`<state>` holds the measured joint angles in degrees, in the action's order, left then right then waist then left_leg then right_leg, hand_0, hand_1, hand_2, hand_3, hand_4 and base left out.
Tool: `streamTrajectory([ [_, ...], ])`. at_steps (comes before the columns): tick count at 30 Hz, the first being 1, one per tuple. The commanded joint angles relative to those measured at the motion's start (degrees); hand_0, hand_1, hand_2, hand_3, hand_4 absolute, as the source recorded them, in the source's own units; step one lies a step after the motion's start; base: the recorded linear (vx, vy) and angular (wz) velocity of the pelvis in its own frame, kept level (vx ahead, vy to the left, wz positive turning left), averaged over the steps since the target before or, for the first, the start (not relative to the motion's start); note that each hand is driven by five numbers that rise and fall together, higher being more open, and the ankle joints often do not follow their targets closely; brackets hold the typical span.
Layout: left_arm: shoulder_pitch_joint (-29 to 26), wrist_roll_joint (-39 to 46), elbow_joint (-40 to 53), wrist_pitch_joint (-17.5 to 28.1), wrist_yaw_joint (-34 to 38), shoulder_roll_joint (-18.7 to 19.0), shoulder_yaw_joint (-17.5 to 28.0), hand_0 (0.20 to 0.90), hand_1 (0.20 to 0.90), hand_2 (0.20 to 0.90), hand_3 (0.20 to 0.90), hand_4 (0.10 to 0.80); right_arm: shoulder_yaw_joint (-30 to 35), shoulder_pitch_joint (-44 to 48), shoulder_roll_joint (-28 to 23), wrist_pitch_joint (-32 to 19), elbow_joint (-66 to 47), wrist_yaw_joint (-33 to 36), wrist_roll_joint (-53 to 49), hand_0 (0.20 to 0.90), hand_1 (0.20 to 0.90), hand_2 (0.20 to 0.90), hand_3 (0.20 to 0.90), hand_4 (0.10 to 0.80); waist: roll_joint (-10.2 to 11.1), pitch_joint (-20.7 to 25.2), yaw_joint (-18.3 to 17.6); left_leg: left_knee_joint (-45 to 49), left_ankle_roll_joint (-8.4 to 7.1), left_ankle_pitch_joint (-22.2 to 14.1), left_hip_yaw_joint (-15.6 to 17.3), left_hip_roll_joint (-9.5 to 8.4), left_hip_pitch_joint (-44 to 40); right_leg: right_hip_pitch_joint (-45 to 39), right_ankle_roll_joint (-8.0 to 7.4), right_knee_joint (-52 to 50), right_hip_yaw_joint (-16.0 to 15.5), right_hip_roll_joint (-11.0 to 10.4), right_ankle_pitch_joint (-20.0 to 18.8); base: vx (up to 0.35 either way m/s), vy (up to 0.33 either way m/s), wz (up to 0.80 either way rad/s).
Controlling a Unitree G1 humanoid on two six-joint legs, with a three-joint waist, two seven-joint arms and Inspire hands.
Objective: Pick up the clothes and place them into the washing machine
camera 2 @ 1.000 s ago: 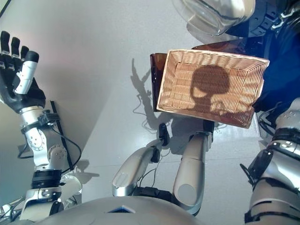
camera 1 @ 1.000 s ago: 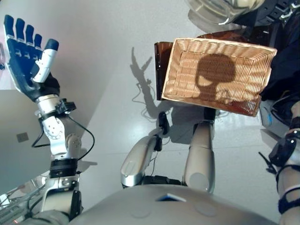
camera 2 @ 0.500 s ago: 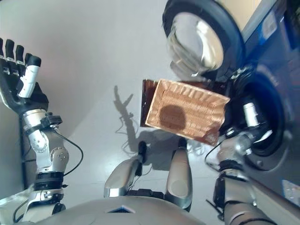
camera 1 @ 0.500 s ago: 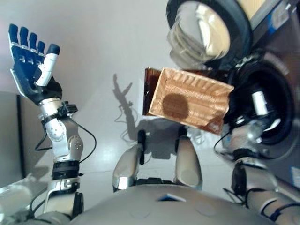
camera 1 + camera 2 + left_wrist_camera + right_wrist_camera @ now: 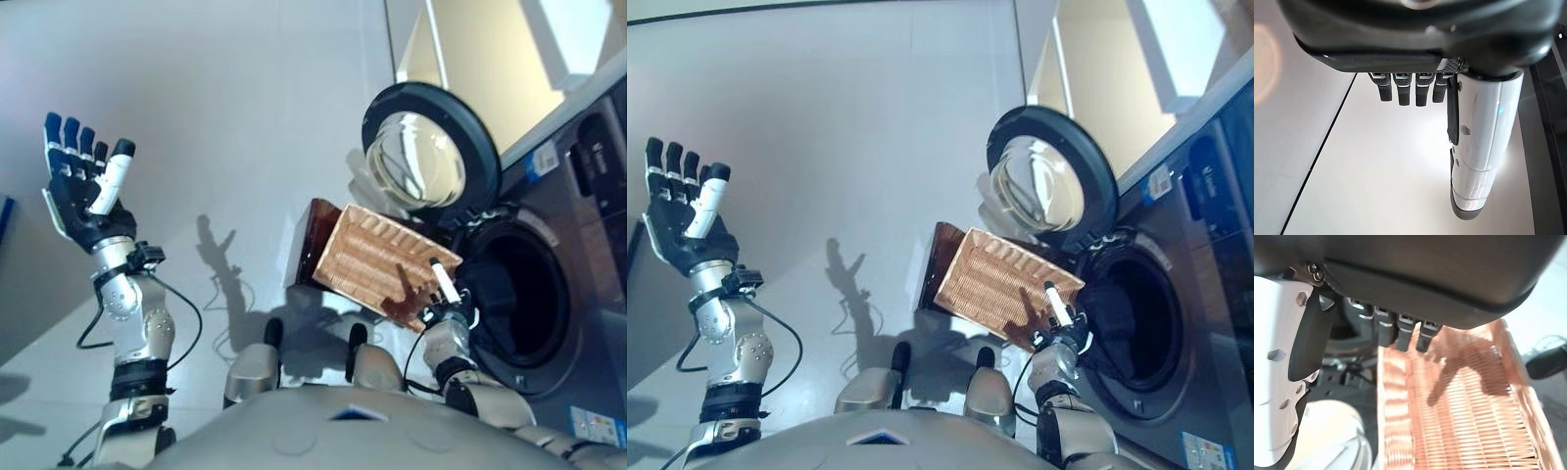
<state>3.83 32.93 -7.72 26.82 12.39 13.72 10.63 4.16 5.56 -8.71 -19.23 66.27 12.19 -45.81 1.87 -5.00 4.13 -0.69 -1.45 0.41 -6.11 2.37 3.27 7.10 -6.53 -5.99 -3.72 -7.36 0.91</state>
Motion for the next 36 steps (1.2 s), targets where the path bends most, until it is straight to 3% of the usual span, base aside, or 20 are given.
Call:
streamTrajectory([
  [1, -2.24, -5.06, 1.95, 3.20, -1.85, 3.68, 1.75, 0.900, 0.900, 0.900, 0.900, 0.800, -3.10, -3.45, -0.36, 0.04, -1.43, 0.25, 11.50, 0.900, 0.900, 0.900, 0.900, 0.800, 2.55, 3.46, 0.35, -0.18, -1.99, -2.67, -0.43, -0.53, -0.51, -2.25, -0.26, 2.65, 0.08, -0.77, -0.20, 0.027, 0.054, 0.04],
  [5, -1.48, -6.29, 1.92, 2.62, -2.23, 3.35, 1.20, 0.900, 0.900, 0.900, 0.900, 0.800, -6.52, -7.52, 0.52, 2.10, -0.65, 1.53, 21.07, 0.900, 0.900, 0.900, 0.900, 0.800, 3.79, 4.68, 0.01, -1.05, -1.62, -2.58, -0.15, -0.44, -1.75, -3.27, -1.05, 3.58, 0.55, -1.00, -1.46, -0.006, 0.061, -0.03],
  [22, -3.29, -5.55, 1.34, 1.78, -3.84, 3.55, -3.51, 0.900, 0.900, 0.900, 0.900, 0.800, -5.30, -14.07, 4.50, 6.33, 9.86, 1.25, 25.53, 0.900, 0.900, 0.900, 0.900, 0.800, 7.23, 4.93, -2.38, -3.66, 1.22, -2.51, 0.61, -2.87, -4.61, -3.89, -4.92, 2.02, 3.28, -4.26, -9.50, -0.045, 0.094, -0.04],
  [30, -2.83, -5.27, 1.47, 1.42, -3.48, 4.22, -4.20, 0.900, 0.900, 0.900, 0.900, 0.800, -10.03, -11.50, 4.85, 5.92, 5.31, 1.97, 29.39, 0.900, 0.900, 0.900, 0.900, 0.800, 8.03, 4.99, -1.94, -3.25, 2.68, -3.86, 1.79, -3.67, -6.43, -3.93, -5.46, 0.89, 6.23, -5.07, -13.22, -0.002, 0.067, -0.07],
  [36, -2.15, -5.85, 1.36, 1.45, -2.80, 4.10, -3.85, 0.900, 0.900, 0.900, 0.900, 0.800, -12.06, -11.29, 5.25, 5.85, 4.12, 1.74, 30.46, 0.900, 0.900, 0.900, 0.900, 0.800, 8.35, 5.46, -1.59, -2.91, 3.03, -4.53, 2.25, -3.58, -7.29, -4.36, -5.50, 0.94, 6.97, -4.95, -13.23, 0.018, 0.019, -0.15],
])
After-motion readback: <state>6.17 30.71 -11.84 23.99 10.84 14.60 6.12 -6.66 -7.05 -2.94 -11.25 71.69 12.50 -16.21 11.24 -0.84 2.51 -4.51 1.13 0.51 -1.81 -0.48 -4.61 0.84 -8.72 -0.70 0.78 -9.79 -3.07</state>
